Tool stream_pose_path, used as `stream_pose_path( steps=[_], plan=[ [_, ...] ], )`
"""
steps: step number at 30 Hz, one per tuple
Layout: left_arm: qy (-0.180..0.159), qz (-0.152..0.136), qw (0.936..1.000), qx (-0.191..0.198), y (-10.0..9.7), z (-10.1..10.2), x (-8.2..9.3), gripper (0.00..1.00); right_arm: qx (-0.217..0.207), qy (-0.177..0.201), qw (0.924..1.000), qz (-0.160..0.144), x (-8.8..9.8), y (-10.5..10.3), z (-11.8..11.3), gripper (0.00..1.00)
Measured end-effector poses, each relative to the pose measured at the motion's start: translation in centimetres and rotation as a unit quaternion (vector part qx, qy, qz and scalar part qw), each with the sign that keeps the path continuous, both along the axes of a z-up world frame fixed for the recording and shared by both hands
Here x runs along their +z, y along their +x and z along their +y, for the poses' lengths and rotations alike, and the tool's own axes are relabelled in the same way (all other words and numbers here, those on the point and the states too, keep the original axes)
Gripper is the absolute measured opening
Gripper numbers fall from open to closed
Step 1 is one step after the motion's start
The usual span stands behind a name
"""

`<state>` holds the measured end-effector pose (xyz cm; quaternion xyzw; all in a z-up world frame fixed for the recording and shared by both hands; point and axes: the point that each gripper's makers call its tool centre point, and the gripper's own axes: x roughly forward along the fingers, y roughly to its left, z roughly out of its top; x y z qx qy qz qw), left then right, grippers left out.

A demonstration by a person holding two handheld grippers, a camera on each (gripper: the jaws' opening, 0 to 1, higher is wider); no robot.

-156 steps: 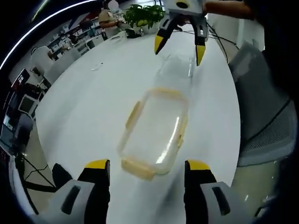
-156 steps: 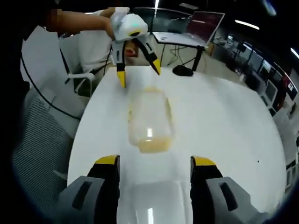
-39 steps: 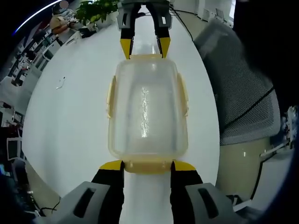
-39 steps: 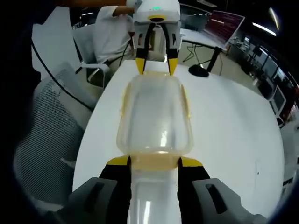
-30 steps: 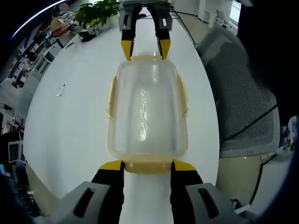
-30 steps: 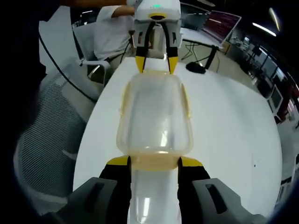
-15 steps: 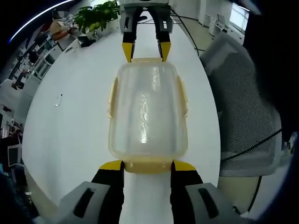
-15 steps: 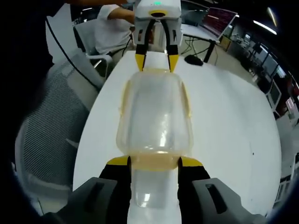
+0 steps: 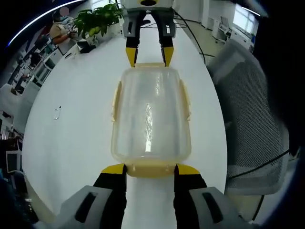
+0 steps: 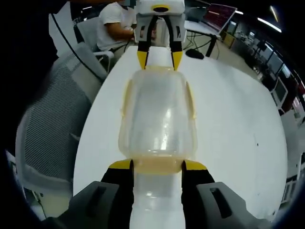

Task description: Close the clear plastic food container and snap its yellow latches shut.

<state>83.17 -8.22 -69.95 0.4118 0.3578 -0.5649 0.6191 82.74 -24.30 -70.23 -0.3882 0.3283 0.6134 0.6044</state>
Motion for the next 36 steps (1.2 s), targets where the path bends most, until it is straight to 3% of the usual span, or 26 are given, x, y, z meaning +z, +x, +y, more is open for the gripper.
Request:
stream_pose_path(
  steps=[26,36],
  plan=[
    [-0.016,0.010,0.9998,0.001,1.0,-5.9,-1.2,0.32,0.001,-0.034,0.9994,0.003,-1.5,1.1,-5.8,0.35],
    [-0.020,0.014,0.9997,0.003,1.3,-7.2,-1.8,0.33,0.002,-0.053,0.9986,0.005,-2.0,1.5,-7.3,0.36]
  ],
)
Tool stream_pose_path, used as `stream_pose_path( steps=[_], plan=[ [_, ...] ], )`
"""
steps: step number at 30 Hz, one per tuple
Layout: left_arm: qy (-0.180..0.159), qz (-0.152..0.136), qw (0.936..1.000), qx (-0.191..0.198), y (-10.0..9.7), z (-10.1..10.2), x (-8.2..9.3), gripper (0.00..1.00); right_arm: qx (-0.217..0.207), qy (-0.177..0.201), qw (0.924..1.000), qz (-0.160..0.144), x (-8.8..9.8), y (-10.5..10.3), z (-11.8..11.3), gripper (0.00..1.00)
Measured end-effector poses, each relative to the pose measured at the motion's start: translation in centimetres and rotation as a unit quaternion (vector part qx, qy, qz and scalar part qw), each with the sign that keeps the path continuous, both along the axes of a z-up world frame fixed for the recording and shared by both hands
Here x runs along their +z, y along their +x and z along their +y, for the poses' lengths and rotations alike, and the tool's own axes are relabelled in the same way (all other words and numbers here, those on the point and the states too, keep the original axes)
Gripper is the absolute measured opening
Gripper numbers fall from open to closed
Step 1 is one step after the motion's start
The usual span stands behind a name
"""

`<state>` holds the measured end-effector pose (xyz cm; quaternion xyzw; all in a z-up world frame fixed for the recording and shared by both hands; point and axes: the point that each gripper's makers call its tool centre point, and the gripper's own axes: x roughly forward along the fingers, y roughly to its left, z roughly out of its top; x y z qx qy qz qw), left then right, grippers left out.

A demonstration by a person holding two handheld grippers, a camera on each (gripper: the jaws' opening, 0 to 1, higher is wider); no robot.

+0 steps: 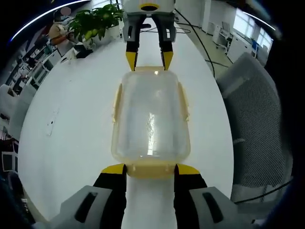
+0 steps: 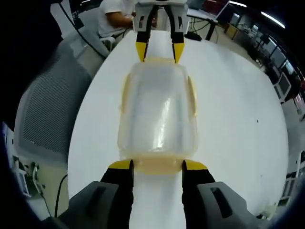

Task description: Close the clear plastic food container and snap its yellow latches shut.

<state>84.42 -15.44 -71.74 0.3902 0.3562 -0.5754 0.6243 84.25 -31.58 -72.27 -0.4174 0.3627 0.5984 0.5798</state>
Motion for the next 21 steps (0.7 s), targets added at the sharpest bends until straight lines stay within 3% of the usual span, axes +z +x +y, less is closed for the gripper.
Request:
stream_pose_path(
  steps=[21],
  plan=[
    [0.004,0.009,0.9999,-0.014,0.19,-0.92,-0.44,0.33,-0.002,-0.014,0.9999,0.004,-0.59,0.10,-1.07,0.37]
  ],
)
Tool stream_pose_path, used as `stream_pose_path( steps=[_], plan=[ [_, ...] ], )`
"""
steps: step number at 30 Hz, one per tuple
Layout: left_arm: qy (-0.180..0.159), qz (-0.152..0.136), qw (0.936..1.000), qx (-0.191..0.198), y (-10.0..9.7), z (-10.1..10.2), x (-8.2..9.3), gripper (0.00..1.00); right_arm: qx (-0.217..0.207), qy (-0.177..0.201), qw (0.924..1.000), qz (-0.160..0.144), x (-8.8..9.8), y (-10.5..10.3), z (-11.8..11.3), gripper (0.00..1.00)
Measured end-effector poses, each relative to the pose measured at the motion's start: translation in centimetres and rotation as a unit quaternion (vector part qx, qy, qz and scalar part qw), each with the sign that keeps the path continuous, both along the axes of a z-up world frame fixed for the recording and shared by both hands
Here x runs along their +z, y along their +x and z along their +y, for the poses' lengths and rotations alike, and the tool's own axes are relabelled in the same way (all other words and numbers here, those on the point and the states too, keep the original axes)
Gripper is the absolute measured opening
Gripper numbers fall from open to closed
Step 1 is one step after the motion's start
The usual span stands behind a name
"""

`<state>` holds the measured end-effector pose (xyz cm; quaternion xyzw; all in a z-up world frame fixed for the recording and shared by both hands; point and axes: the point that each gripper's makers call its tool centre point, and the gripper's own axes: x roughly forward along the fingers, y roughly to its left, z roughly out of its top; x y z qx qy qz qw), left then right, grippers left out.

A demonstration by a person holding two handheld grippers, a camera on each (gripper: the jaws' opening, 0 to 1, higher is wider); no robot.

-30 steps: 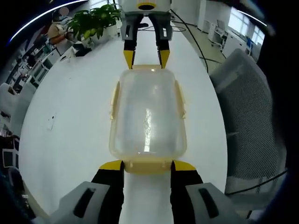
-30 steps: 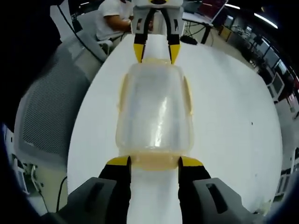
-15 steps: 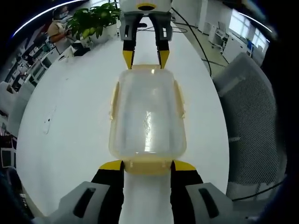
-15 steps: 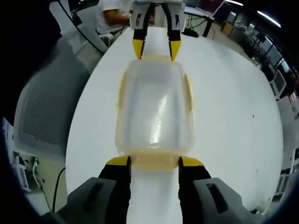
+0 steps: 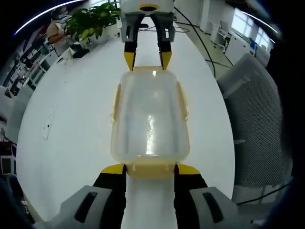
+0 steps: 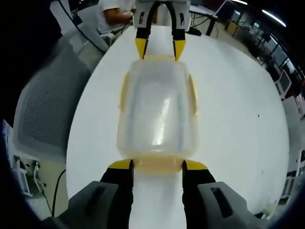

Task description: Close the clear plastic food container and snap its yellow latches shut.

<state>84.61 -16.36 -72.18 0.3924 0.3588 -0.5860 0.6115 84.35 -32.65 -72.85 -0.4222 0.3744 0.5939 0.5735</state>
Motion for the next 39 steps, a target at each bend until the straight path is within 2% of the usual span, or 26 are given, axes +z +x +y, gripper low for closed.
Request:
stream_pose_path(
  steps=[4,15,22,27,28,31,35,39],
  plan=[
    [-0.001,0.004,1.0000,-0.003,-0.3,-0.1,-0.1,0.33,0.004,-0.003,1.0000,-0.004,0.0,0.0,-0.2,0.37],
    [-0.003,-0.017,0.9996,-0.023,-0.3,-0.3,-0.4,0.34,-0.005,-0.004,0.9999,-0.009,-0.4,-0.4,-0.5,0.37],
    [-0.014,-0.020,0.9995,-0.019,-0.2,0.0,-0.2,0.34,-0.018,0.003,0.9998,-0.013,0.0,-0.4,-0.4,0.37],
    [-0.023,-0.015,0.9996,0.002,-0.2,0.3,0.4,0.35,-0.047,0.019,0.9986,-0.015,0.8,-0.5,-0.1,0.39],
    [-0.027,-0.012,0.9995,0.007,-0.2,0.3,0.5,0.35,-0.054,0.012,0.9983,-0.015,0.9,-0.7,-0.4,0.39],
    [-0.036,0.001,0.9987,0.036,-0.4,0.6,0.7,0.36,-0.075,0.022,0.9968,-0.012,1.5,-0.9,-0.2,0.39],
    [-0.049,0.015,0.9967,0.063,-0.8,0.8,1.1,0.38,-0.084,0.026,0.9960,-0.014,1.9,-1.4,-0.3,0.39],
    [-0.053,0.011,0.9945,0.090,-0.6,1.2,1.4,0.37,-0.100,0.032,0.9943,-0.020,2.2,-1.4,-0.4,0.38]
  ],
)
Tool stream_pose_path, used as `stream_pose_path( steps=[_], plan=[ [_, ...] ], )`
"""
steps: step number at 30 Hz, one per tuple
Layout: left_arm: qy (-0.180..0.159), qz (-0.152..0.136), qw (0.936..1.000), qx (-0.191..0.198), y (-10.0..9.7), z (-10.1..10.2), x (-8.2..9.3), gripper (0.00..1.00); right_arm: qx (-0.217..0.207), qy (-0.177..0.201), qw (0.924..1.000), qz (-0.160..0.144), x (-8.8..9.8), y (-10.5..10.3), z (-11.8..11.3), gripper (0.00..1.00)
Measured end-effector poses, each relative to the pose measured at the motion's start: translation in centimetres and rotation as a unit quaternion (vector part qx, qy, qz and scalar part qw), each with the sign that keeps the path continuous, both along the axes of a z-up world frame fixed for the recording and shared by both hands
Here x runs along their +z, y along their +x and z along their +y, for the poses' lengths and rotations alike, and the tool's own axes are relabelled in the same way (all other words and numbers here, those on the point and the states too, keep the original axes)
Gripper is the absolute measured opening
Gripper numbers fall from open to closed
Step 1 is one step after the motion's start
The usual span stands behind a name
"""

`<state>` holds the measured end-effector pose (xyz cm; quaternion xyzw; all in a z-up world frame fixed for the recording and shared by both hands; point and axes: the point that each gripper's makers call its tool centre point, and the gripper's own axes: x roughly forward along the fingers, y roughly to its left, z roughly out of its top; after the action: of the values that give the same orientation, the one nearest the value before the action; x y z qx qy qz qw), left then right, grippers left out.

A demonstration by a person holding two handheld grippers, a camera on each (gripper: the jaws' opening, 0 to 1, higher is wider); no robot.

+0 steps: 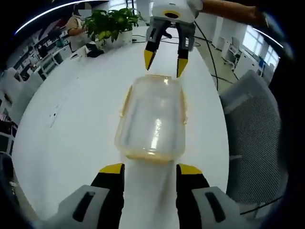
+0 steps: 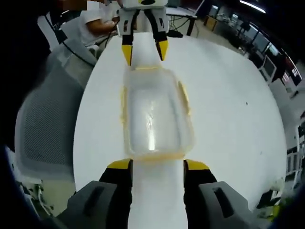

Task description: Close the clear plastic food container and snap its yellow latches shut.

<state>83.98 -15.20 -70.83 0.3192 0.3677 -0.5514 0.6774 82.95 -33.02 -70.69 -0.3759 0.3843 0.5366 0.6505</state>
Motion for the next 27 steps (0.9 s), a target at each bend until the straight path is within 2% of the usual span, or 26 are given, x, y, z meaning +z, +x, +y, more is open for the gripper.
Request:
stream_pose_path(
  steps=[2,6,9,12,15,19,23,27],
  plan=[
    [-0.003,0.001,0.9998,0.018,0.0,0.1,0.2,0.37,-0.018,0.008,0.9998,0.001,0.2,0.0,0.1,0.38],
    [-0.001,-0.001,0.9990,0.044,0.1,0.5,0.3,0.37,-0.045,-0.001,0.9990,-0.003,0.2,0.2,-0.5,0.36],
    [-0.008,-0.001,0.9969,0.078,0.2,0.5,0.5,0.37,-0.075,0.017,0.9970,0.006,0.5,0.0,-0.3,0.35],
    [-0.013,-0.001,0.9954,0.095,0.3,0.6,0.6,0.36,-0.092,0.026,0.9954,0.009,0.6,-0.2,-0.2,0.36],
    [-0.015,-0.004,0.9927,0.120,0.5,0.8,0.7,0.35,-0.106,0.028,0.9940,0.002,0.6,-0.1,-0.3,0.36],
    [-0.041,0.001,0.9849,0.168,0.8,0.6,1.0,0.35,-0.125,0.039,0.9914,-0.001,0.8,-0.2,-0.2,0.35],
    [-0.053,0.011,0.9805,0.189,0.5,0.4,0.9,0.35,-0.150,0.061,0.9868,-0.002,1.3,-0.1,0.1,0.35],
    [-0.058,0.015,0.9772,0.203,0.1,0.0,0.8,0.33,-0.182,0.091,0.9789,0.004,1.8,-0.1,0.4,0.36]
  ],
)
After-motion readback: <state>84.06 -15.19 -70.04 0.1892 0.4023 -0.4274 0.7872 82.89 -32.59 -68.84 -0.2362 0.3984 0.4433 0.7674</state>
